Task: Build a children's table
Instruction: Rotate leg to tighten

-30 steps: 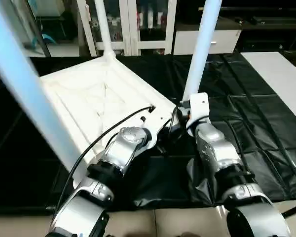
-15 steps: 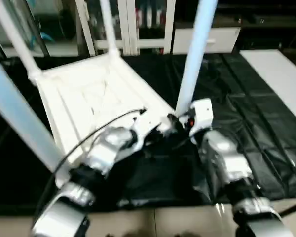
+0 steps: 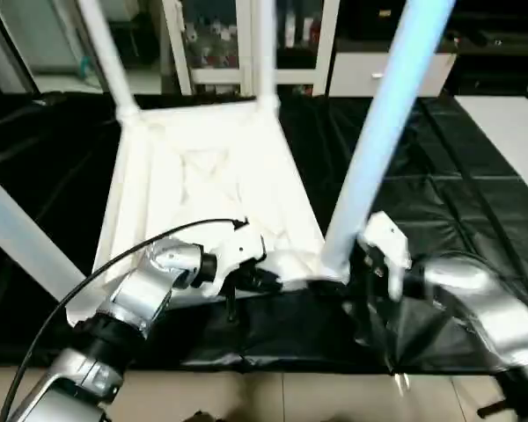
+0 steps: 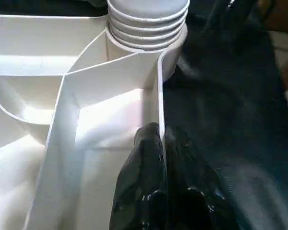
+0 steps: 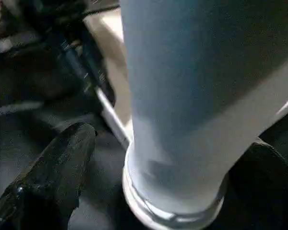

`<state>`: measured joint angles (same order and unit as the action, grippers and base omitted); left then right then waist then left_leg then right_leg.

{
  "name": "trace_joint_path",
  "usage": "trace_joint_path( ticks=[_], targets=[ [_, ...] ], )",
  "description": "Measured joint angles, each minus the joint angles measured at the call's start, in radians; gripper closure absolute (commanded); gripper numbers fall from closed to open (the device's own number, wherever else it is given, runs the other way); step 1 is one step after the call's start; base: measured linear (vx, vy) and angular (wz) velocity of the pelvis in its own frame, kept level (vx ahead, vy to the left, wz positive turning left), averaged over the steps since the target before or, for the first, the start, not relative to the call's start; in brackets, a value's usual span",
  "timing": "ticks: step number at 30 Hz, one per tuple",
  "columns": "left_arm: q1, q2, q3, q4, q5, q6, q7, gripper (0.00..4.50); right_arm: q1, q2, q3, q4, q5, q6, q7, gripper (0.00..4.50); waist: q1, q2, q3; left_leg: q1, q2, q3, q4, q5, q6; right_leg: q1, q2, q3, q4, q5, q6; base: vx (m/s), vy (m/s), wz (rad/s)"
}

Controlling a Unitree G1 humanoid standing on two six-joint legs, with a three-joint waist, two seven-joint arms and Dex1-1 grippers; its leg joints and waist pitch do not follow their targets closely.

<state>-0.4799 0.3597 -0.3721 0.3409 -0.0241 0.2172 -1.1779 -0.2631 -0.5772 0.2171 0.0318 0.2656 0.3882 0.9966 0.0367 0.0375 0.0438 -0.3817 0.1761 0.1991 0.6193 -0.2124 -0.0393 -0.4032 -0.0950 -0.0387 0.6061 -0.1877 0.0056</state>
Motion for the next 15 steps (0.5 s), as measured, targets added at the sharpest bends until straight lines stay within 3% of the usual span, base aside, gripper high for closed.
trace_joint_path(
  ticks=[7,8,15],
  targets=[
    [0.0,0.004,0.0,-0.004,-0.003,0.003,-0.01,4.5,0.002,0.011,-0.007,0.001,0.003,0.005,0.001,0.32,-0.001,0.0,0.0,-0.001,0.0,0.0,0.0,0.0,0.0,0.0,0.0,0.0,0.0,0.0,0.0,0.0,0.0,0.0],
    [0.001,0.005,0.0,-0.004,-0.003,0.004,-0.01,4.5,0.002,0.01,-0.007,0.001,0.003,0.006,0.002,0.59,-0.001,0.0,0.0,-0.001,0.0,0.0,0.0,0.0,0.0,0.0,0.0,0.0,0.0,0.0,0.0,0.0,0.0,0.0],
    [0.002,0.012,0.0,-0.005,-0.007,0.006,-0.019,4.5,0.002,0.01,-0.012,0.002,0.003,0.014,0.003,1.08,0.0,0.0,0.0,-0.001,0.0,0.0,0.0,0.0,0.0,0.0,0.0,0.0,0.0,0.0,0.0,0.0,0.0,0.0]
  ],
)
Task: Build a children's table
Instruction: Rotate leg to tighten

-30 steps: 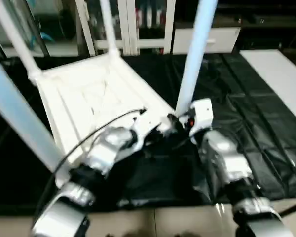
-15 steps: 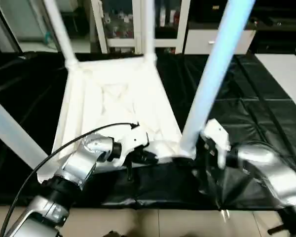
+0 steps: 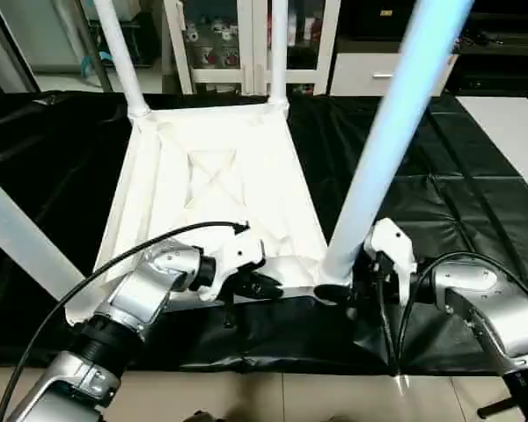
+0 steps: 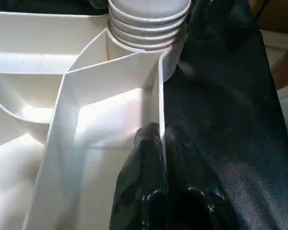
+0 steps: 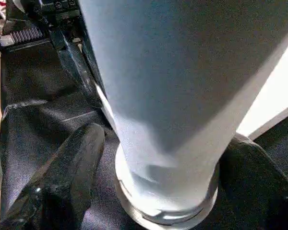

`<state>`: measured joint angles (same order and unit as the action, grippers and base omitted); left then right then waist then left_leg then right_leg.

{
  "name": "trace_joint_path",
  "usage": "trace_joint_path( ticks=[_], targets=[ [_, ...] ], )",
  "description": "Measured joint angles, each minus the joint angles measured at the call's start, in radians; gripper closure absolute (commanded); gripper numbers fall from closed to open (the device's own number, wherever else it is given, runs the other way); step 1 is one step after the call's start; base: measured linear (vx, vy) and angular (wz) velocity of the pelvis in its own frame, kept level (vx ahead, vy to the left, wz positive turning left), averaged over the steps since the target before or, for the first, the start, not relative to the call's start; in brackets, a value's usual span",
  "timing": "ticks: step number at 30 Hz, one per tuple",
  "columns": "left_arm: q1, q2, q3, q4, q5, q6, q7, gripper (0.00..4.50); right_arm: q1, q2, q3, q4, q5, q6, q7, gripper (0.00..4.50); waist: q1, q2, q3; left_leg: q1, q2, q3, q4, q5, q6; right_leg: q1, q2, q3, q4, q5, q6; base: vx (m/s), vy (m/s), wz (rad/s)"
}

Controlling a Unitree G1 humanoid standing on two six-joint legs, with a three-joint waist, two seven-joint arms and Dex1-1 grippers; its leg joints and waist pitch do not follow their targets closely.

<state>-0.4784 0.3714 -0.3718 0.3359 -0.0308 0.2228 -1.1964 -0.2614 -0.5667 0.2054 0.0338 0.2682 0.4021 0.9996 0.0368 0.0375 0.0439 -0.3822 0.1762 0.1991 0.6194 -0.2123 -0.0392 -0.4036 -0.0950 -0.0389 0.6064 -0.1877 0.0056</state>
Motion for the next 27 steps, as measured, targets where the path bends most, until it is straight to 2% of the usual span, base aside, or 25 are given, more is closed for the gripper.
trace_joint_path(
  ticks=[9,18,22,24,27],
  targets=[
    [0.001,0.004,0.0,0.0,-0.004,0.001,-0.011,4.5,0.0,0.0,-0.002,0.004,-0.001,0.0,0.001,1.77,0.001,0.0,0.0,0.0,0.0,0.0,0.0,0.0,0.0,0.0,0.0,0.0,0.0,0.0,0.0,0.0,0.0,0.0],
    [0.004,0.009,0.0,-0.003,-0.005,0.001,-0.01,4.5,0.0,0.012,-0.003,0.01,-0.005,-0.004,-0.004,1.85,-0.001,0.0,0.0,0.001,0.0,0.0,0.0,0.0,0.0,0.0,0.0,0.0,0.001,0.0,0.0,0.0,0.0,0.0],
    [-0.006,-0.013,0.026,0.024,0.008,0.03,0.061,4.5,-0.03,0.112,-0.016,0.083,-0.041,-0.023,-0.14,1.86,-0.017,-0.002,-0.001,0.006,0.0,0.0,0.001,0.002,-0.002,0.001,0.001,0.001,0.004,0.002,-0.002,0.0,0.0,0.0],
    [-0.034,-0.057,0.046,0.083,0.025,0.033,0.134,4.5,-0.065,0.188,-0.043,0.152,-0.058,-0.021,-0.257,1.87,-0.034,-0.003,-0.001,0.011,0.0,0.0,0.001,0.002,-0.003,0.005,0.001,0.001,0.004,0.002,-0.003,0.0,0.0,0.0],
    [-0.073,-0.116,0.053,0.146,0.043,0.043,0.23,4.5,-0.107,0.268,-0.08,0.229,-0.079,-0.024,-0.408,1.87,-0.052,-0.002,-0.001,0.012,0.0,-0.002,0.001,0.003,-0.004,0.005,0.001,0.001,0.003,0.0,0.001,0.0,0.0,0.0]
  ],
)
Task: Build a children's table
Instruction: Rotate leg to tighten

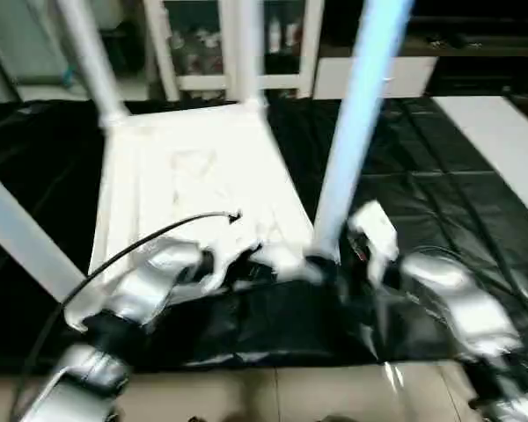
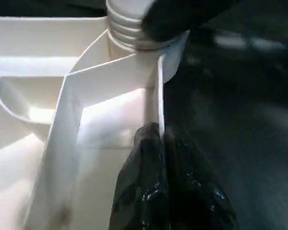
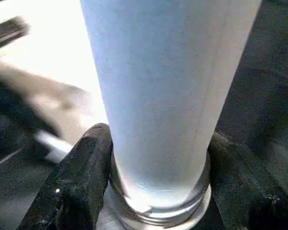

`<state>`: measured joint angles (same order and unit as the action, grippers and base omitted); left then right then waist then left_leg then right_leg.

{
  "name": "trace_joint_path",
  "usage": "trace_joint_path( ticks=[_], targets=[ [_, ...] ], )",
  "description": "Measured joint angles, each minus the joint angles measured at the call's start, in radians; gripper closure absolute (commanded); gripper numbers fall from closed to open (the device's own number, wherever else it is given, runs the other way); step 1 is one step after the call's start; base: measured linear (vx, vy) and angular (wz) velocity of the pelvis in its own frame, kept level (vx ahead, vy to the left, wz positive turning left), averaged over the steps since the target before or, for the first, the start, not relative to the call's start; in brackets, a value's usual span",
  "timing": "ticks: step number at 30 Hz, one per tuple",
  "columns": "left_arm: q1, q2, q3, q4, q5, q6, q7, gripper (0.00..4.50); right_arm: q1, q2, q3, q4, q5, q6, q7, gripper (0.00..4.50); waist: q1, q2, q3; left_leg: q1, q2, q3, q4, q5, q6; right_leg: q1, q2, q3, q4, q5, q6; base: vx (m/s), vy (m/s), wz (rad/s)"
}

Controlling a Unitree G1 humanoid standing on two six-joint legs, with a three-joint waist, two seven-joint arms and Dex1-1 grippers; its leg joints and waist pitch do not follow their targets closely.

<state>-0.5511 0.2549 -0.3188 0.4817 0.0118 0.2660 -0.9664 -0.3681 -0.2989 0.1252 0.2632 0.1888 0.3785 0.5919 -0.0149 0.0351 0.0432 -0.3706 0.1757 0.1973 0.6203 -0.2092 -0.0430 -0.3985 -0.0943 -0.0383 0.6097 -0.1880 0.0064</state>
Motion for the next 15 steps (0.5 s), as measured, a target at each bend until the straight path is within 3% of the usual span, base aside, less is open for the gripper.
trace_joint_path(
  ticks=[2,9,14,15],
  targets=[
    [-0.033,-0.043,0.007,0.049,0.015,0.009,0.072,4.5,-0.041,0.056,-0.023,0.061,-0.013,-0.007,-0.104,1.87,-0.008,0.001,0.0,0.0,0.0,0.0,0.0,0.0,0.0,-0.001,0.0,0.0,0.0,0.0,0.0,0.0,0.0,0.0],
    [-0.171,-0.225,0.051,0.255,0.046,0.055,0.38,4.5,-0.236,0.233,-0.123,0.344,-0.067,-0.063,-0.506,1.87,-0.008,0.003,-0.001,-0.001,-0.001,0.0,0.0,0.0,-0.001,-0.001,0.0,0.0,0.0,0.005,-0.007,0.0,0.0,0.0],
    [-0.201,-0.258,0.068,0.296,0.051,0.053,0.452,4.5,-0.303,0.274,-0.16,0.46,-0.076,-0.139,-0.608,1.88,-0.005,0.002,-0.001,-0.003,0.0,0.0,-0.003,0.0,0.0,-0.003,0.0,-0.001,-0.003,0.004,-0.006,0.0,0.0,0.0],
    [-0.202,-0.257,0.069,0.295,0.051,0.052,0.452,4.5,-0.303,0.276,-0.164,0.465,-0.074,-0.154,-0.605,1.53,-0.005,0.002,-0.001,-0.004,0.0,0.0,-0.004,0.0,0.0,-0.003,0.0,-0.002,-0.003,0.004,-0.006,0.0,0.0,0.0]
  ],
)
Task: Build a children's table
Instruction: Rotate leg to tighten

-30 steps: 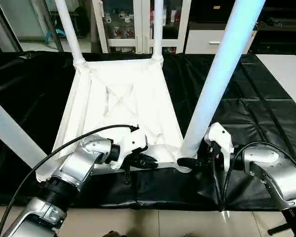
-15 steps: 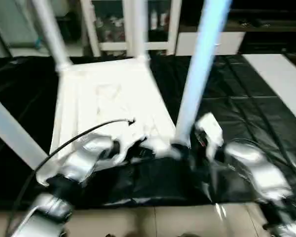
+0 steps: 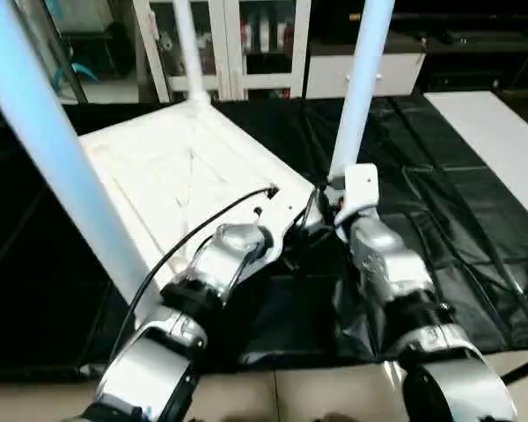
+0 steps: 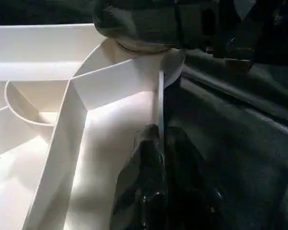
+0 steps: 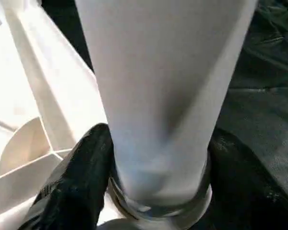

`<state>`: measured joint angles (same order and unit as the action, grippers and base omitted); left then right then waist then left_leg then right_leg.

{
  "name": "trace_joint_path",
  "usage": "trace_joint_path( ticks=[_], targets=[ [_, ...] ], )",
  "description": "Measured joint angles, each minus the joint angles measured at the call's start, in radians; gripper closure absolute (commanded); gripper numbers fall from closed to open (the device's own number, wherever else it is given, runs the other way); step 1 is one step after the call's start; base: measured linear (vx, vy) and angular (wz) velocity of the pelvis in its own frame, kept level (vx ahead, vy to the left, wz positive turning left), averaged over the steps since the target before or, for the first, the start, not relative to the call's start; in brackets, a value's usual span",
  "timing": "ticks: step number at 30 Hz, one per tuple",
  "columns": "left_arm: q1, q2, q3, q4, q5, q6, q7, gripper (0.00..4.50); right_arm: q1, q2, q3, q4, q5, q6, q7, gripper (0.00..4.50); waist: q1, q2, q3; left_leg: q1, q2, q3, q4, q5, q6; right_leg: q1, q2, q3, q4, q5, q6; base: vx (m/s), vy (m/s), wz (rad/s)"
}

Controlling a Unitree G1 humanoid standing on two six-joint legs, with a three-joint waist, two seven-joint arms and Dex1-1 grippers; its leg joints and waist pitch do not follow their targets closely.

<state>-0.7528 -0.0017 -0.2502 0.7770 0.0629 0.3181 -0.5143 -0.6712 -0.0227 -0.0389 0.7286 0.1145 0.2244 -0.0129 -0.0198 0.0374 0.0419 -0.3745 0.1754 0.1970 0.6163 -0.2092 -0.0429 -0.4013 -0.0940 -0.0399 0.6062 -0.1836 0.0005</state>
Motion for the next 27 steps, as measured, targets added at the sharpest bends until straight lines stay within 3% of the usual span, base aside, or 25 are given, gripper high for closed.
trace_joint_path(
  ticks=[1,5,7,11,15,19,21,23,27],
  targets=[
    [0.0,0.003,-0.001,-0.003,0.001,-0.001,-0.003,4.5,0.003,0.001,-0.006,0.001,0.001,-0.013,0.012,1.18,0.001,0.0,0.0,0.0,0.0,0.0,0.0,0.0,0.001,-0.001,0.0,0.0,0.0,0.0,0.0,0.0,0.0,0.0],
    [0.014,0.036,-0.009,-0.02,0.01,-0.028,-0.033,4.5,0.031,0.005,-0.012,-0.017,0.01,-0.051,0.096,1.05,-0.003,-0.001,0.001,-0.002,0.001,0.0,-0.001,0.003,0.005,-0.004,0.001,0.0,0.001,0.0,0.0,0.0,0.0,0.0],
    [0.036,0.064,-0.019,-0.051,0.012,-0.039,-0.063,4.5,0.066,-0.006,-0.001,-0.059,0.022,-0.05,0.149,0.72,-0.001,-0.001,0.001,-0.001,0.001,0.0,-0.001,0.003,0.005,-0.004,0.001,-0.001,0.002,0.0,0.0,0.0,0.0,0.0],
    [0.099,0.136,-0.042,-0.147,0.009,-0.061,-0.177,4.5,0.133,-0.079,0.059,-0.17,0.044,-0.017,0.288,0.37,0.003,0.0,0.001,0.0,0.002,0.0,-0.002,0.0,0.0,-0.004,0.001,0.0,0.002,0.0,0.0,0.0,0.0,0.0],
    [0.147,0.201,-0.071,-0.23,0.002,-0.088,-0.296,4.5,0.173,-0.197,0.116,-0.267,0.006,0.0,0.418,0.09,0.016,0.001,0.002,-0.001,0.001,0.001,-0.002,0.0,0.0,-0.003,0.001,0.0,-0.001,0.0,0.001,0.0,0.0,0.0],
    [0.169,0.237,-0.082,-0.275,-0.017,-0.09,-0.367,4.5,0.218,-0.262,0.137,-0.363,0.023,0.05,0.561,0.09,0.025,0.002,0.002,-0.003,0.001,0.001,-0.004,0.0,0.0,-0.003,0.001,-0.001,-0.004,0.0,0.0,0.0,0.0,0.0],
    [0.195,0.277,-0.091,-0.324,-0.04,-0.088,-0.437,4.5,0.281,-0.379,0.223,-0.474,0.033,0.062,0.706,0.09,0.032,0.003,0.003,-0.004,0.001,0.001,-0.007,0.0,0.001,-0.003,0.001,-0.002,-0.007,0.0,0.0,0.0,0.0,0.0],
    [0.22,0.326,-0.093,-0.364,-0.069,-0.086,-0.516,4.5,0.329,-0.455,0.259,-0.517,0.034,0.075,0.809,0.09,0.035,0.002,0.003,-0.005,0.002,0.001,-0.007,0.002,0.007,-0.003,0.001,-0.003,-0.009,-0.001,0.0,0.0,0.0,0.0],
    [0.243,0.371,-0.102,-0.413,-0.086,-0.076,-0.6,4.5,0.371,-0.481,0.281,-0.549,0.048,0.081,0.9,0.09,0.037,0.002,0.003,-0.006,0.002,0.001,-0.007,0.002,0.007,-0.004,0.001,-0.003,-0.009,0.0,0.0,0.0,0.0,0.0]
  ],
)
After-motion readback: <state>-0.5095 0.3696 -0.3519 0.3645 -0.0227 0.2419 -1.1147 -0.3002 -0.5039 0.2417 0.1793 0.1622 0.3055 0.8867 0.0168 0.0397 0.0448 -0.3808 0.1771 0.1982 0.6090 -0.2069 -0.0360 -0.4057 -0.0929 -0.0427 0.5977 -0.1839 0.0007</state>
